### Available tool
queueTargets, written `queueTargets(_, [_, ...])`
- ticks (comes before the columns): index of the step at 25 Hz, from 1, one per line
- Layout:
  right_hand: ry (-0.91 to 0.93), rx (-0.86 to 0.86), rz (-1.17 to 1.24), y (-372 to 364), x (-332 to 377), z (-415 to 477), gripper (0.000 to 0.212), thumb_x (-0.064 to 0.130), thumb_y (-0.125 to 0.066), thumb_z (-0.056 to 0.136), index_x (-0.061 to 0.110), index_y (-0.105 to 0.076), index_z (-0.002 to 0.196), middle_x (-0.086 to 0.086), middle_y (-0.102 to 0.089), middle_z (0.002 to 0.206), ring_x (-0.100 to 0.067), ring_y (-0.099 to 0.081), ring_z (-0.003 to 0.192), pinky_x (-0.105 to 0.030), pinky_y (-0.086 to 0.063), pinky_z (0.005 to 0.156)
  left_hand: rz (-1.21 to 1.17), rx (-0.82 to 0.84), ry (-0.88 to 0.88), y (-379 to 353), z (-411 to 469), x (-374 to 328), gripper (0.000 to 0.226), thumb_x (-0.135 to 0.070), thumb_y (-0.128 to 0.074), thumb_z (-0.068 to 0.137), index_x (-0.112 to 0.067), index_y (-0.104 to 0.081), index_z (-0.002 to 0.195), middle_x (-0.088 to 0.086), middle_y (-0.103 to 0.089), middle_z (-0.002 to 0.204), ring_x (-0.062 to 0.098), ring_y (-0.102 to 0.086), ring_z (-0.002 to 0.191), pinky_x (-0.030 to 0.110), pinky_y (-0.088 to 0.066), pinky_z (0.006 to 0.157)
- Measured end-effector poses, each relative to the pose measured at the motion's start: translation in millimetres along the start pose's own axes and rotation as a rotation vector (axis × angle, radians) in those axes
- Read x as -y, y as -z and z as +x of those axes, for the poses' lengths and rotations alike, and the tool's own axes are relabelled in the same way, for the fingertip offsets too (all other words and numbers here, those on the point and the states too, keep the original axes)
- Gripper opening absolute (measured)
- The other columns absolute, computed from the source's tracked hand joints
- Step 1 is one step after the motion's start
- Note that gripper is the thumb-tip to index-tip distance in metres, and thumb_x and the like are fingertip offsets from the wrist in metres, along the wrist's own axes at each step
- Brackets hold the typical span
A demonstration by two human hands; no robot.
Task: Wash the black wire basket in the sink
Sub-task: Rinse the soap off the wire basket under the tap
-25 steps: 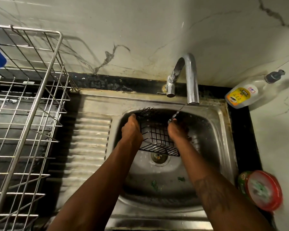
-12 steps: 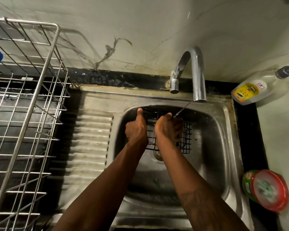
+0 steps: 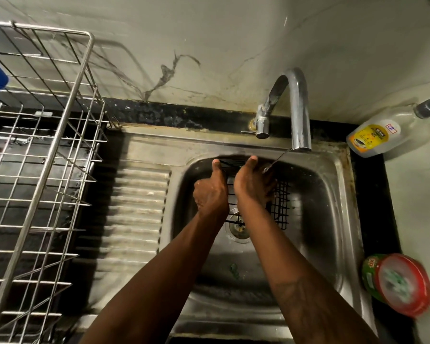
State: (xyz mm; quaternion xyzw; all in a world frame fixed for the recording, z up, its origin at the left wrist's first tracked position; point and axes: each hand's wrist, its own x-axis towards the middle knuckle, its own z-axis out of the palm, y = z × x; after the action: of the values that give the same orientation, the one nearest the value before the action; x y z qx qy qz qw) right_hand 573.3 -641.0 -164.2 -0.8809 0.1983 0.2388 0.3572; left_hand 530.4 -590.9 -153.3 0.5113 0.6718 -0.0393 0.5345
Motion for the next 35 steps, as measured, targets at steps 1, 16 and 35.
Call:
queueTargets(1, [-0.019,-0.032,0.015,2,0,7,0.07,0.061,-0.013,0.103,0.023,-0.002,0.161,-0.002,0.002,0.169,-0.027,0.005,0.155,-0.057,0.007,0.122,-0.005,0.002,-0.009,0,-2,0,0.09,-0.08,-0.051,0.08,-0.004,-0.057,0.129,0.017,-0.062,0.123,0.033,-0.061,0.108,0.043,-0.05,0.09])
queueTargets(16, [0.466,0.013,-0.18,-4,-35,-10,0.07,0.062,-0.008,0.102,0.026,0.002,0.161,-0.001,-0.001,0.169,-0.02,0.001,0.155,-0.048,0.008,0.121,-0.113,0.032,0.054,8,8,3,0.087,-0.077,-0.059,0.076,-0.009,-0.058,0.13,0.013,-0.064,0.119,0.03,-0.061,0.103,0.038,-0.05,0.086])
queueTargets(35, [0.002,0.043,-0.175,2,-41,37,0.089,0.075,-0.01,0.095,0.014,-0.007,0.161,-0.015,-0.007,0.167,-0.034,-0.01,0.154,-0.057,-0.002,0.122,-0.324,0.021,0.18,30,8,12,0.085,-0.072,-0.063,0.078,-0.007,-0.056,0.132,0.012,-0.062,0.117,0.025,-0.057,0.093,0.037,-0.048,0.079])
